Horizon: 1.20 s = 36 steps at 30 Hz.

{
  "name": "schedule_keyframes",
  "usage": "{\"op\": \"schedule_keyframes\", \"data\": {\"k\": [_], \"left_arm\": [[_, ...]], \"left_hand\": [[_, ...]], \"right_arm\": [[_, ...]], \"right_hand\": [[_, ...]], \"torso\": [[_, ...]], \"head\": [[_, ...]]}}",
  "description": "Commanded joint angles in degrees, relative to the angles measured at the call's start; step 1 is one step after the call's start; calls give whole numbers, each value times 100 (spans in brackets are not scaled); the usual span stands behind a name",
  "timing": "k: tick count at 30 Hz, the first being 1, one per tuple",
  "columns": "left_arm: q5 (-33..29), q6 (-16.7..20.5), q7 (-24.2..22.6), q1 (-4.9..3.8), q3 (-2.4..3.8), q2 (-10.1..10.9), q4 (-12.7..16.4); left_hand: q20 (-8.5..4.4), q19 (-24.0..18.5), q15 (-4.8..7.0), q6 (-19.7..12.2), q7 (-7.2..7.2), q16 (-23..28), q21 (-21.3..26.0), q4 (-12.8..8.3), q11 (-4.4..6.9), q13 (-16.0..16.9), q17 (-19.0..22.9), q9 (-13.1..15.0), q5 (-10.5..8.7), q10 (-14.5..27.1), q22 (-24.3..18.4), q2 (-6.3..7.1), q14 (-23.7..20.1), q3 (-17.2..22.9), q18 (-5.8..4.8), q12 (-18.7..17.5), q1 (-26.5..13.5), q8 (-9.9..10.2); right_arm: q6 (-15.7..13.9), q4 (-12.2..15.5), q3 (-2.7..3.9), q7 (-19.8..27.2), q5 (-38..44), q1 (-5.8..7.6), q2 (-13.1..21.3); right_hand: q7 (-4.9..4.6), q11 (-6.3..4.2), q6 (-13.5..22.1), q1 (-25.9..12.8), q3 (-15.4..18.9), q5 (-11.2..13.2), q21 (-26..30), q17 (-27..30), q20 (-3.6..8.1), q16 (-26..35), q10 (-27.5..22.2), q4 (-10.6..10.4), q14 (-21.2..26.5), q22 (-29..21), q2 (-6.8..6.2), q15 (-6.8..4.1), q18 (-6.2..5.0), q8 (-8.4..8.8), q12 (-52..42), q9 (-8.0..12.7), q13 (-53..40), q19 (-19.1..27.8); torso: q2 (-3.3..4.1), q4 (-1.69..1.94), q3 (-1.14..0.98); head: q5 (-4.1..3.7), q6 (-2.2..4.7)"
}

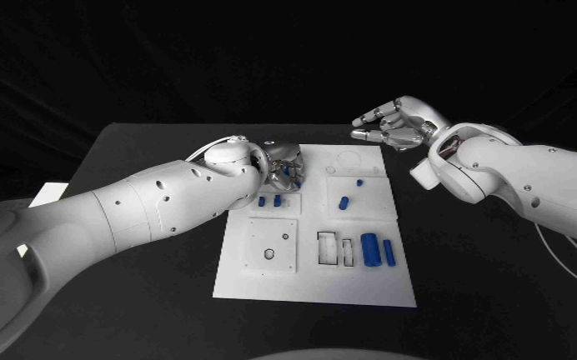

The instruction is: Assemble the parts on the task board

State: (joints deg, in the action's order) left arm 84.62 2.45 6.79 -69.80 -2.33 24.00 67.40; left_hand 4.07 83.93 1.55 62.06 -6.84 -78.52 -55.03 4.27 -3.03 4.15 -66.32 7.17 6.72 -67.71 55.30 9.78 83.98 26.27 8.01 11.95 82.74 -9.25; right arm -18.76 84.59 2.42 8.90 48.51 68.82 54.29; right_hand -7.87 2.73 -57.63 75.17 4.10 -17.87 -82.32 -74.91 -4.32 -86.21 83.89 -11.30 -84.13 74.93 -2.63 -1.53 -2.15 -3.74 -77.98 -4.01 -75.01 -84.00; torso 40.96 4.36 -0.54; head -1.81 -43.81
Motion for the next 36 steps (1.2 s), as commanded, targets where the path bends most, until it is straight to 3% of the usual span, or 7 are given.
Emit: {"op": "schedule_keyframes", "data": {"k": [1, 6, 15, 21, 27, 32, 36], "left_arm": [[26, -174, 7, 30, -17, -14, -2], [25, 38, 13, 36, -17, -1, -20], [-230, 576, -122, 50, 19, 153, 130], [-576, 764, -160, 52, 92, 429, 419], [-923, 833, -137, 51, 182, 878, 827], [-1068, 881, -126, 51, 209, 1150, 1001], [-1117, 762, -65, 52, 218, 1293, 1026]], "left_hand": [[-54, 113, 45, 95, 6, -37, -49, -47, 5, 0, 4, 0, -30, -102, 23, -31, 213, 103, -82, -32, -9, 29], [-75, 116, 61, 244, -4, -70, -79, -199, 22, 19, -16, 5, -25, -273, 63, -131, 218, 337, -89, -93, 67, 23], [-78, 112, 47, 311, -36, -90, -68, -329, 5, 25, 2, -12, -26, -362, 66, -108, 214, 514, -91, -233, -26, 81], [-75, 110, 43, 321, -43, -94, -57, -343, -1, 26, 7, -16, -30, -375, 59, -91, 213, 529, -90, -265, -68, 95], [-72, 111, 40, 331, -45, -98, -63, -354, -2, 28, 8, -18, -34, -389, 67, -74, 212, 535, -92, -287, -101, 104], [-72, 111, 39, 336, -44, -101, -67, -361, -2, 29, 6, -20, -35, -395, 73, -64, 213, 535, -93, -298, -117, 109], [-71, 113, 39, 347, -44, -107, -76, -371, -1, 32, 2, -21, -37, -410, 84, -51, 213, 535, -95, -313, -140, 115]], "right_arm": [[85, 7, 0, 52, 14, -4, -5], [84, 9, 0, 53, 15, -4, -5], [87, -3, 0, 59, 15, -4, -16], [94, -11, 0, 60, 15, -4, -19], [97, -19, 0, 61, 14, -9, -7], [101, -31, 0, 64, 8, -25, 0], [103, -34, 0, 65, 4, -44, 9]], "right_hand": [[-10, 25, 37, -43, 34, -19, 17, -771, -22, 33, 103, -5, -424, 75, 12, 18, -97, -19, 7, -7, -855, 15], [-10, 25, 37, -43, 34, -19, 17, -771, -22, 33, 103, -5, -424, 75, 12, 18, -97, -19, 7, -7, -855, 15], [-10, 25, 37, -43, 34, -19, 17, -771, -22, 33, 103, -5, -424, 75, 12, 18, -97, -19, 7, -7, -855, 15], [-10, 25, 37, -43, 34, -19, 17, -771, -22, 33, 103, -5, -424, 75, 12, 18, -97, -19, 7, -7, -855, 15], [-10, 25, 37, -43, 34, -19, 17, -771, -22, 33, 103, -5, -424, 75, 12, 18, -97, -19, 7, -7, -855, 15], [-10, 25, 37, -43, 34, -19, 17, -771, -22, 33, 103, -5, -424, 75, 12, 18, -97, -19, 7, -7, -855, 15], [-10, 25, 37, -43, 34, -19, 17, -771, -22, 33, 103, -5, -424, 75, 12, 18, -97, -19, 7, -7, -855, 15]], "torso": [[0, -1, 0], [0, -2, -1], [-4, -2, 2], [-9, 8, -1], [-16, 26, -1], [-20, 47, 10], [-18, 41, 14]], "head": [[4, 0], [9, 4], [17, 27], [6, 41], [-5, 60], [-23, 49], [-25, 45]]}}
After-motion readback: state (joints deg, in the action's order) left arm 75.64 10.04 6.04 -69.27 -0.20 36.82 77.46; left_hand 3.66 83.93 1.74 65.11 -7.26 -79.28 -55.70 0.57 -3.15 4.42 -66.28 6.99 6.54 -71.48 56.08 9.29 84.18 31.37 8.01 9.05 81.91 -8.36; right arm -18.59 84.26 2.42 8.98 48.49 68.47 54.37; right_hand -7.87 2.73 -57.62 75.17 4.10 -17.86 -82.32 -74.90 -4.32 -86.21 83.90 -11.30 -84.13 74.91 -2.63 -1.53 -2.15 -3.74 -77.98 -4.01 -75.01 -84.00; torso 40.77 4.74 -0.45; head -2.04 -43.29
